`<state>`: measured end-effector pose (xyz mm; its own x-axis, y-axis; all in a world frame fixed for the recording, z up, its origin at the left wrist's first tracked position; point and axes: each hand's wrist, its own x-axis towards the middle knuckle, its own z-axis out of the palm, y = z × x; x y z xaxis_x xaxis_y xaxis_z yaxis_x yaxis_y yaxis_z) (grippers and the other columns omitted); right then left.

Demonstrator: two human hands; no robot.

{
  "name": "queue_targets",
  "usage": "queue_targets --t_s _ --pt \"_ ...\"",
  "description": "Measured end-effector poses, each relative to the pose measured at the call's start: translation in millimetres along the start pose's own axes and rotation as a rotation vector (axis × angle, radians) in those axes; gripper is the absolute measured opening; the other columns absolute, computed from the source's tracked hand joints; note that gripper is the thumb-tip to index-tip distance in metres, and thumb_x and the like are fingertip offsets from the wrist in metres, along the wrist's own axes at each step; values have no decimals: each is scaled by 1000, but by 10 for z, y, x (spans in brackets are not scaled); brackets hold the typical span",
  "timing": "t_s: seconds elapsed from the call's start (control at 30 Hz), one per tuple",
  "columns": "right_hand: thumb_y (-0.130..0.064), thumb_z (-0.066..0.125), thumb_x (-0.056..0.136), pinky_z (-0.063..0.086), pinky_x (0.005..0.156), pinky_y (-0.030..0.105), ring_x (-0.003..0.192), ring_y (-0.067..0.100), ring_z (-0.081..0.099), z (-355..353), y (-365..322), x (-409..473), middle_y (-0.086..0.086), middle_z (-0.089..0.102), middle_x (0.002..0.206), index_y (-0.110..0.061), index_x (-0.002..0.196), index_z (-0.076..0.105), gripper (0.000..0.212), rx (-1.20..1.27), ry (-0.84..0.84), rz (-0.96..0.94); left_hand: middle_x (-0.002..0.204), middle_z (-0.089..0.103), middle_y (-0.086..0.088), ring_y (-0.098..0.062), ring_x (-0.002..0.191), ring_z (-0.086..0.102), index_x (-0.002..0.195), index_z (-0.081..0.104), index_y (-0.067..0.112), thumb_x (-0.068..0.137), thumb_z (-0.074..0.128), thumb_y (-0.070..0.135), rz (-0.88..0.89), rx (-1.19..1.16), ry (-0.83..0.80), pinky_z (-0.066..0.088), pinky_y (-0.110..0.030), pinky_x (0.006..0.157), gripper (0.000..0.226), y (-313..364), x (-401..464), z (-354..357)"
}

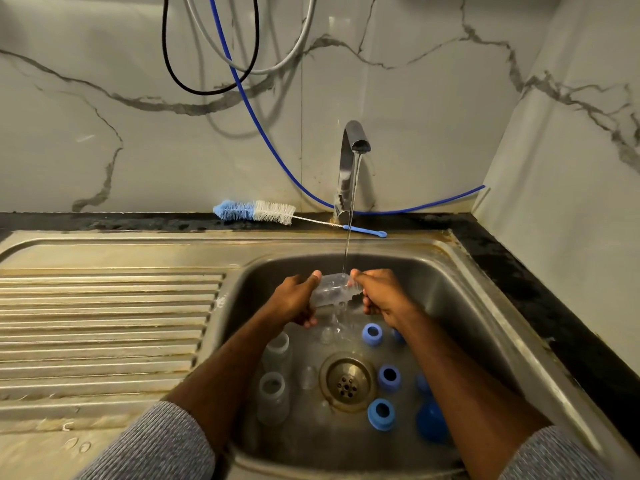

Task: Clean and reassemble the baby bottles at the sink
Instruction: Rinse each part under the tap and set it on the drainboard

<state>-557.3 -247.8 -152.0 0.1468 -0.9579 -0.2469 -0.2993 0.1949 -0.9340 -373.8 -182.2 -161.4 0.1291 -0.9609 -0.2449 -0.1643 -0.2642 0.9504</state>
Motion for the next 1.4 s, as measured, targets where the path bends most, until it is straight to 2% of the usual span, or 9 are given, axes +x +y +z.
queue_targets --t_s 0.2,0.3,0.4,0.57,0.73,0.93,1.07,1.17,1.4 --pt "-48 58 98 47 45 22 61 11 50 28 -14 -2 2 55 70 -18 96 74 34 -67 -51 -118 60 62 -11 -20 44 57 105 62 -1 107 29 53 -90 0 60 40 -24 39 63 -3 -11 -24" --pt "-38 62 97 54 54 27 73 12 59 76 -23 -13 2 65 86 -25 105 72 18 -20 -113 -203 72 67 -15 -22 52 62 114 58 2 110 28 41 -182 -24 15 44 -26 44 50 1 -51 -15" --pt "-34 67 95 60 63 33 89 15 67 108 -26 -19 -1 70 104 -20 118 70 27 -43 -121 -275 94 70 -21 -24 70 69 120 58 -1 108 37 21 -220 -53 -30 55 -30 54 33 14 -66 9" --pt "-18 73 91 61 72 38 79 17 70 7 22 18 10 74 95 -12 99 73 10 -78 -134 -288 109 67 -27 -32 80 69 120 57 3 102 47 3 -117 -141 76 60 -39 68 21 15 5 -4" --pt "-22 74 90 62 73 36 79 22 75 -66 89 96 17 75 93 -2 93 69 21 60 -144 -176 106 65 -16 -27 70 66 113 59 15 88 71 -2 73 -198 174 59 -41 64 33 24 35 -59" --pt "-4 74 86 62 78 37 90 26 75 -54 19 94 10 76 95 -10 92 69 10 240 -157 -169 112 65 -21 -32 92 70 108 54 8 96 64 12 178 -296 212 60 -36 66 16 59 56 -87" --pt "-9 67 93 62 67 32 83 27 76 -91 5 69 12 77 93 -9 101 68 8 300 -155 -106 109 63 -11 -21 94 68 118 55 13 77 80 -3 215 -81 197 59 -24 68 51 22 77 -69" --pt "-13 68 93 62 68 29 85 24 76 -85 -1 69 10 77 94 -7 101 69 10 304 -163 -116 114 64 -3 -16 102 66 124 57 16 68 87 -2 313 196 173 59 -30 85 66 -31 105 -76" --pt "11 63 86 60 86 41 105 24 71 -134 -20 82 8 74 111 -12 94 62 24 353 -251 -234 113 67 7 -9 100 65 127 60 23 84 79 37 298 291 109 54 -24 82 48 -39 118 -34"
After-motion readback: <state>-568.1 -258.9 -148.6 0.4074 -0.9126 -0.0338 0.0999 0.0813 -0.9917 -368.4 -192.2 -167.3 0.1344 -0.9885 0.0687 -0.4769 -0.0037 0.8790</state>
